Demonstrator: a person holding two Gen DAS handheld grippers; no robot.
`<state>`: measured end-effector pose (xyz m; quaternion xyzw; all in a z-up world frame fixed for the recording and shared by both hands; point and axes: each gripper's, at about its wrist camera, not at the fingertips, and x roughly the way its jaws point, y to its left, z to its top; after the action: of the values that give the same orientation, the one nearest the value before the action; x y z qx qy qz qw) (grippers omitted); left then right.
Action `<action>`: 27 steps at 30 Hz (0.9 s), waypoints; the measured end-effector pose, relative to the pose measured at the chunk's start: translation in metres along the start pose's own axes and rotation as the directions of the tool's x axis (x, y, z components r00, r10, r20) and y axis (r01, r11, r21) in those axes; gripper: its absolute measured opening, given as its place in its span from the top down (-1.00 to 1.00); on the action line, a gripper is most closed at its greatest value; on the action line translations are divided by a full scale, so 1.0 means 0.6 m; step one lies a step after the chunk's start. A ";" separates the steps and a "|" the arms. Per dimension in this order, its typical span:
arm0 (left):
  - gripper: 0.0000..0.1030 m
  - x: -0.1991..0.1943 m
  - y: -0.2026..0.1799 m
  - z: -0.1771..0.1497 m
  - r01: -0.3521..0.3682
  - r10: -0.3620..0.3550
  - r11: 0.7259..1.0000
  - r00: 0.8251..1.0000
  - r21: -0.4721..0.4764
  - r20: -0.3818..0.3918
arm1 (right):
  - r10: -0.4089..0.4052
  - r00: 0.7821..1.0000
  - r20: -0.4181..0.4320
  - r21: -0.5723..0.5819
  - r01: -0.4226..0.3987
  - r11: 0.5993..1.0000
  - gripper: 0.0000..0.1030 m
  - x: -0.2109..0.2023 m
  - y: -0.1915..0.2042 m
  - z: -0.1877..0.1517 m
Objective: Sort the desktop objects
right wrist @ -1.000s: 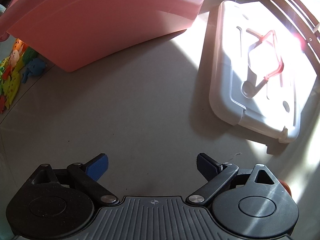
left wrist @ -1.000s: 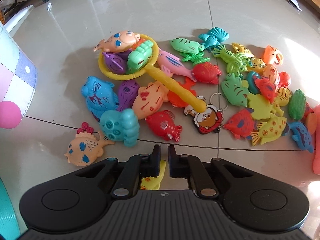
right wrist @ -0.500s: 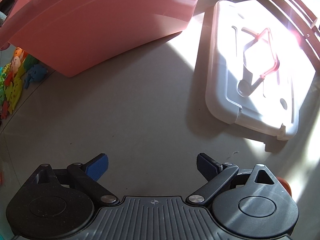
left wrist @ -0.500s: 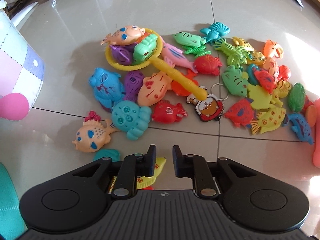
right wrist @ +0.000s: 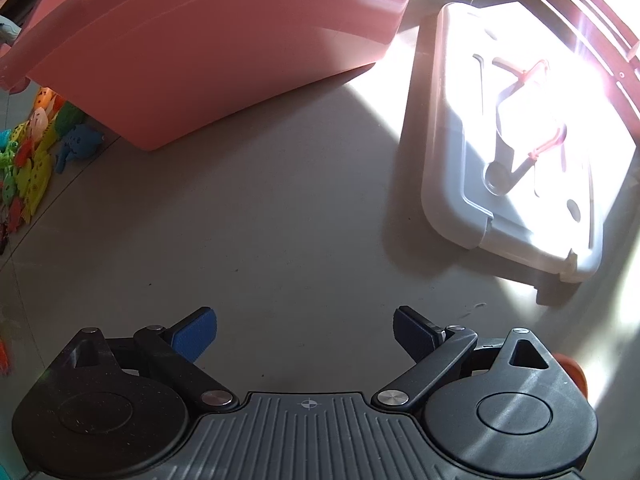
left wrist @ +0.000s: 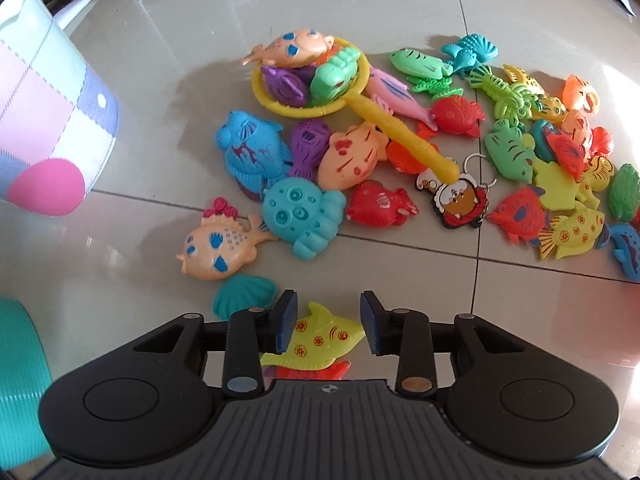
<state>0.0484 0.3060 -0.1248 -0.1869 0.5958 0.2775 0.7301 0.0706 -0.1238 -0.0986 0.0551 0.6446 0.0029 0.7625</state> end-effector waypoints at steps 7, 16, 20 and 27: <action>0.17 0.009 0.011 -0.009 -0.012 0.011 0.999 1.000 -0.032 -0.019 | -0.008 1.000 0.006 -0.009 0.008 1.000 -0.83 -0.003 -0.008 0.001; -0.23 0.009 0.016 -0.028 -0.038 0.036 0.997 0.999 -0.060 -0.035 | 0.006 1.000 0.005 -0.011 -0.006 1.000 -0.83 -0.012 -0.007 0.008; -0.31 0.007 0.021 -0.042 -0.057 0.054 0.995 0.998 -0.087 -0.034 | 0.009 1.000 0.006 -0.013 -0.009 1.000 -0.83 -0.015 -0.010 0.008; -0.34 0.006 0.018 -0.050 -0.072 0.067 0.992 0.997 -0.100 -0.047 | 0.008 1.000 0.011 -0.007 -0.008 1.000 -0.83 0.001 -0.001 -0.003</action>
<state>0.0195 0.2969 -0.1340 -0.2091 0.6027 0.3287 0.6964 0.0687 -0.1243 -0.0995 0.0550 0.6404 0.0079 0.7661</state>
